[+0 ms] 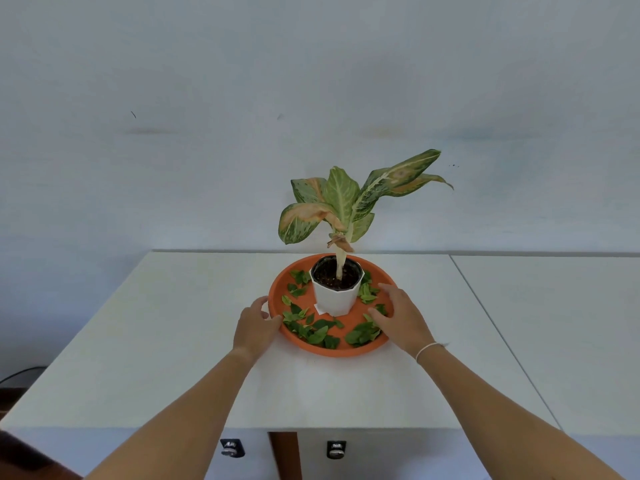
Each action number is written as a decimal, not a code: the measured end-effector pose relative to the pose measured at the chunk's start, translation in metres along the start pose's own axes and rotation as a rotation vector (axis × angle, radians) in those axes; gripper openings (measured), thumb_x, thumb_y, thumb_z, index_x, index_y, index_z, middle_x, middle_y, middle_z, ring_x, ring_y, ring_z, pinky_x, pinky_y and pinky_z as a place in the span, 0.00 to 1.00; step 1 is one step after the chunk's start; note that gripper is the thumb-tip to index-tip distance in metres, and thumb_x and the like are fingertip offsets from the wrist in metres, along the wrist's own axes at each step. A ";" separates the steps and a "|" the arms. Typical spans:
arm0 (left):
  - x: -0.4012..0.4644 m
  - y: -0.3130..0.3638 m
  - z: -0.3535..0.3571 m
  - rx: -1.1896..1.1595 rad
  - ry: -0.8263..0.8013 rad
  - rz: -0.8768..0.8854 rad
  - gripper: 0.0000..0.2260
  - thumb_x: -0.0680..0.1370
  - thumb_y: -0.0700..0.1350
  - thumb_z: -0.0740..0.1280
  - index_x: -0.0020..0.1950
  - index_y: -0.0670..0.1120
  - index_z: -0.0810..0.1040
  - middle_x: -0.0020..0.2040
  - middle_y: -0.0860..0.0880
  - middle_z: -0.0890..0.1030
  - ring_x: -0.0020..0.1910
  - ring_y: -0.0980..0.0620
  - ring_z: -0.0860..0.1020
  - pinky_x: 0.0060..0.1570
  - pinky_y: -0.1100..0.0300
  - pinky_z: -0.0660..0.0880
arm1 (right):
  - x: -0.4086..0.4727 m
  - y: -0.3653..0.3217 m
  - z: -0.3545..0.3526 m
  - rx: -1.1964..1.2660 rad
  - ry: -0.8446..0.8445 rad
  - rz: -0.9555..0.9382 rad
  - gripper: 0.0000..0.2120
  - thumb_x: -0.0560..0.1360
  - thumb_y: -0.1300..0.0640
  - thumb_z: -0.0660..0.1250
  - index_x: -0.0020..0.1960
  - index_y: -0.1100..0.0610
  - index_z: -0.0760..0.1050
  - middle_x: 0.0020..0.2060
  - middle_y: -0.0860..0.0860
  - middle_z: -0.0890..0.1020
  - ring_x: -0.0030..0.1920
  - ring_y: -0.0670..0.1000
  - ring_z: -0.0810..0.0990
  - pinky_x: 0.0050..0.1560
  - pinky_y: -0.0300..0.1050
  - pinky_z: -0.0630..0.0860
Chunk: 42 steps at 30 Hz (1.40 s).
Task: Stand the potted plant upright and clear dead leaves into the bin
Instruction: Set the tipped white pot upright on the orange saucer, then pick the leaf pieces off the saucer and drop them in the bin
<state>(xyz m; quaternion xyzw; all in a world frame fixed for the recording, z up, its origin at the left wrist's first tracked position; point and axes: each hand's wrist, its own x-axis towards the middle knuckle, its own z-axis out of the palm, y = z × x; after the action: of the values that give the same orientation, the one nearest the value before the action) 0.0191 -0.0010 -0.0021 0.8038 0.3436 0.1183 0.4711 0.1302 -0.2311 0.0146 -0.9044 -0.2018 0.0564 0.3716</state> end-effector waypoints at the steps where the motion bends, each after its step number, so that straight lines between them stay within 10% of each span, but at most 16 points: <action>1: 0.000 0.001 0.001 0.058 0.011 0.031 0.23 0.77 0.44 0.65 0.72 0.47 0.66 0.61 0.41 0.74 0.57 0.45 0.76 0.54 0.55 0.75 | -0.001 0.000 0.001 -0.023 -0.018 -0.005 0.28 0.75 0.50 0.66 0.73 0.52 0.62 0.71 0.49 0.68 0.67 0.51 0.71 0.64 0.44 0.71; 9: -0.007 0.005 0.007 0.396 0.014 0.214 0.22 0.77 0.49 0.64 0.71 0.49 0.68 0.66 0.44 0.71 0.65 0.44 0.69 0.61 0.54 0.72 | 0.000 0.002 0.006 -0.172 -0.149 -0.002 0.37 0.71 0.43 0.69 0.75 0.52 0.59 0.72 0.50 0.66 0.67 0.52 0.71 0.66 0.47 0.72; 17: -0.003 0.022 0.019 0.939 -0.255 0.328 0.42 0.70 0.70 0.59 0.77 0.49 0.54 0.78 0.43 0.57 0.77 0.40 0.53 0.76 0.47 0.51 | 0.013 -0.010 0.022 -0.631 -0.366 0.089 0.56 0.63 0.25 0.63 0.79 0.49 0.40 0.78 0.54 0.52 0.78 0.59 0.50 0.77 0.56 0.47; 25: 0.007 0.025 0.039 1.026 -0.324 0.251 0.50 0.65 0.75 0.59 0.77 0.47 0.53 0.77 0.42 0.58 0.77 0.42 0.55 0.76 0.45 0.45 | 0.013 -0.020 0.032 -0.662 -0.316 0.139 0.52 0.65 0.31 0.67 0.77 0.57 0.51 0.69 0.58 0.68 0.71 0.57 0.65 0.76 0.55 0.50; 29: 0.009 0.025 0.043 0.943 -0.288 0.286 0.39 0.68 0.70 0.62 0.71 0.46 0.67 0.69 0.46 0.72 0.70 0.45 0.68 0.74 0.49 0.55 | 0.006 -0.019 0.032 -0.614 -0.234 0.089 0.32 0.70 0.40 0.69 0.65 0.59 0.70 0.63 0.56 0.74 0.63 0.56 0.73 0.69 0.49 0.63; 34: 0.007 0.025 0.039 0.810 -0.284 0.311 0.20 0.72 0.59 0.68 0.55 0.46 0.78 0.52 0.47 0.80 0.51 0.48 0.78 0.48 0.58 0.74 | 0.001 -0.022 0.033 -0.553 -0.230 0.016 0.05 0.75 0.60 0.63 0.42 0.59 0.75 0.48 0.56 0.78 0.49 0.55 0.77 0.50 0.46 0.73; 42: 0.001 0.023 0.044 0.667 -0.337 0.358 0.07 0.75 0.38 0.63 0.38 0.41 0.78 0.40 0.45 0.77 0.39 0.47 0.76 0.38 0.58 0.71 | 0.000 -0.023 0.038 -0.346 -0.254 0.022 0.18 0.75 0.70 0.54 0.29 0.55 0.66 0.34 0.52 0.74 0.41 0.51 0.71 0.41 0.39 0.65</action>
<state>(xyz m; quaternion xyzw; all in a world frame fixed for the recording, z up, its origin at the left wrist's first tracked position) 0.0525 -0.0373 -0.0064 0.9675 0.1360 -0.0529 0.2065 0.1133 -0.1919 0.0031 -0.9425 -0.2439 0.1385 0.1817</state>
